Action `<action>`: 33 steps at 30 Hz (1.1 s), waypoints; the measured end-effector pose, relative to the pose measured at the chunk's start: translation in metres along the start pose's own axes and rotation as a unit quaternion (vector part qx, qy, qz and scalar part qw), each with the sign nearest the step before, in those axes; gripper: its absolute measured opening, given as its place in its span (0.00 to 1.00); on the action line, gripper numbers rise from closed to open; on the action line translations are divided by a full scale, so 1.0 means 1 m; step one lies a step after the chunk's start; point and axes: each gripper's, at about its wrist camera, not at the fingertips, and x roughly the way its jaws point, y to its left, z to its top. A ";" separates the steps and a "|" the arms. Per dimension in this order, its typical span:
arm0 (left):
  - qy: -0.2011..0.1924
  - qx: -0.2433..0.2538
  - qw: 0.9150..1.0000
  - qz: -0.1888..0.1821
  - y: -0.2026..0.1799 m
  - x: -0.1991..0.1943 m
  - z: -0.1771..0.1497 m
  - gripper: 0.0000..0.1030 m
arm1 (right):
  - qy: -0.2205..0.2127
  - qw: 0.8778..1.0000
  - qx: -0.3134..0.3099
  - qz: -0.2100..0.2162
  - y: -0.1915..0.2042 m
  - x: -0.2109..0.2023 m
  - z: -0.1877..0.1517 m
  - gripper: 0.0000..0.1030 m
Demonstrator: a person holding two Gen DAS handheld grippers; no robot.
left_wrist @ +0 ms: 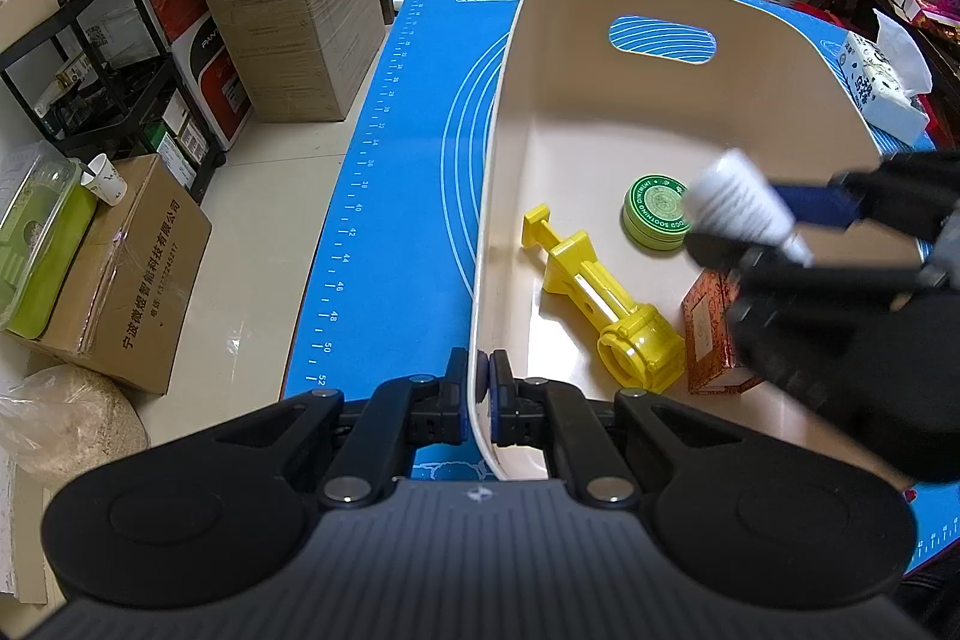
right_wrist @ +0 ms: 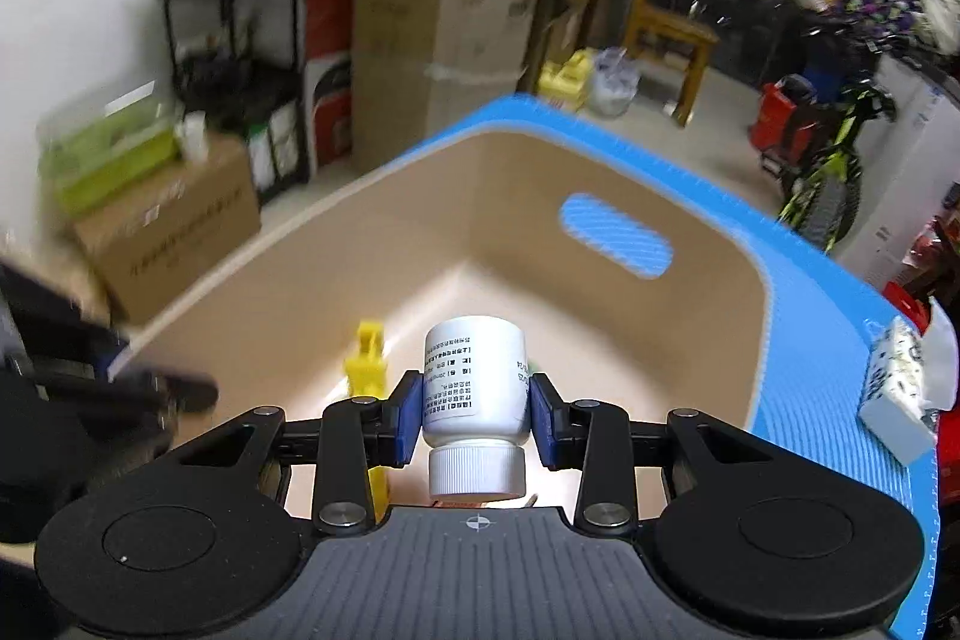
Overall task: Organize rigid objects
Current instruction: 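Carry the white bottle into the bin with the right tool and release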
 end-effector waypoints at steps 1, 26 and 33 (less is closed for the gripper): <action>0.000 0.000 1.000 0.000 0.000 0.000 0.000 0.08 | 0.010 1.000 -0.004 0.001 0.003 0.004 -0.001 0.43; 0.000 0.000 1.000 0.000 0.000 0.000 0.000 0.08 | -0.047 0.989 0.139 -0.015 -0.067 -0.050 -0.024 0.75; 0.000 0.000 1.000 0.000 0.000 0.000 0.000 0.08 | -0.034 0.980 0.182 -0.071 -0.115 -0.071 -0.065 0.77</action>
